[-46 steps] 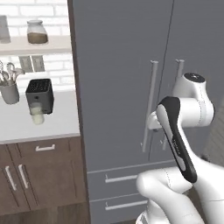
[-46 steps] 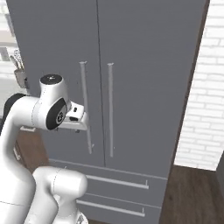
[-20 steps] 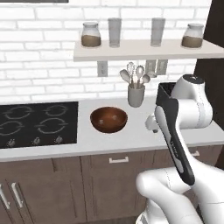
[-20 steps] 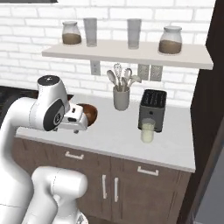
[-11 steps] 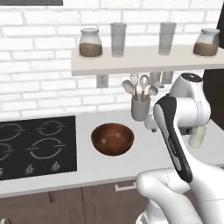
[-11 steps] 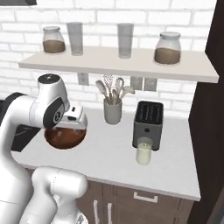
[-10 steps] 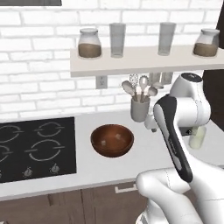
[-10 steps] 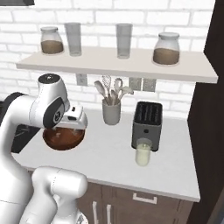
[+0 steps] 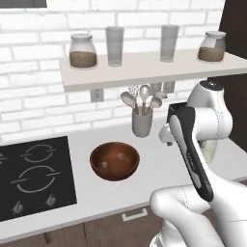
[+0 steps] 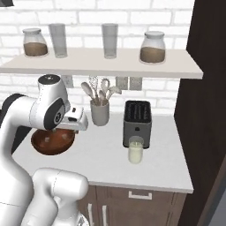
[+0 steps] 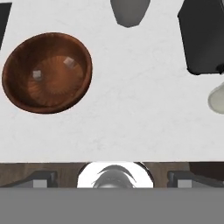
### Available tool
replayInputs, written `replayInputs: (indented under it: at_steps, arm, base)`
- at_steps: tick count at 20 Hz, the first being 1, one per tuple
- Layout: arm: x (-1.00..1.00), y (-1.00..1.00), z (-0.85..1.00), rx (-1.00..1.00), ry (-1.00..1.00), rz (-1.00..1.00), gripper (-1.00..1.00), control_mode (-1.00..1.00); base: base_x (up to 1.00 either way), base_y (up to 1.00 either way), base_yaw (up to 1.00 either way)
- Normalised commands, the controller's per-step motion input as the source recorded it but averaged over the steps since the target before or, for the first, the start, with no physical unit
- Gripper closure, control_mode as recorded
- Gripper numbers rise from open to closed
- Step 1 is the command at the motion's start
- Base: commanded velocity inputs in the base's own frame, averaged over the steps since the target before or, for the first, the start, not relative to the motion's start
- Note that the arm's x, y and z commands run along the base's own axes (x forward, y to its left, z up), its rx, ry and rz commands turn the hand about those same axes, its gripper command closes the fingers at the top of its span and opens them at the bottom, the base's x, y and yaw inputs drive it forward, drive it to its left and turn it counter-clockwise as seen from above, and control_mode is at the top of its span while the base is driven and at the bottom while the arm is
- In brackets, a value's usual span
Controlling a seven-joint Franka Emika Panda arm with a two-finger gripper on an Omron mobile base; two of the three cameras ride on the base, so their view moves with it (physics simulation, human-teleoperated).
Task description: Grab a lemon wedge from the fridge and one ice cube from the ice bowl, and put them in the glass of lemonade.
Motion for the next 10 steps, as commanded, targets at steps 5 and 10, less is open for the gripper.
replayInputs:
  at_steps: [5, 10]
  arm:
    - [0.0, 0.0, 0.0, 0.0, 0.0, 0.0, -1.0, 1.0]
    - [0.07, 0.05, -0.13, 0.0, -0.08, -0.02, -1.0, -1.0]
  base:
    - [0.0, 0.0, -0.22]
    - [0.0, 0.01, 0.0]
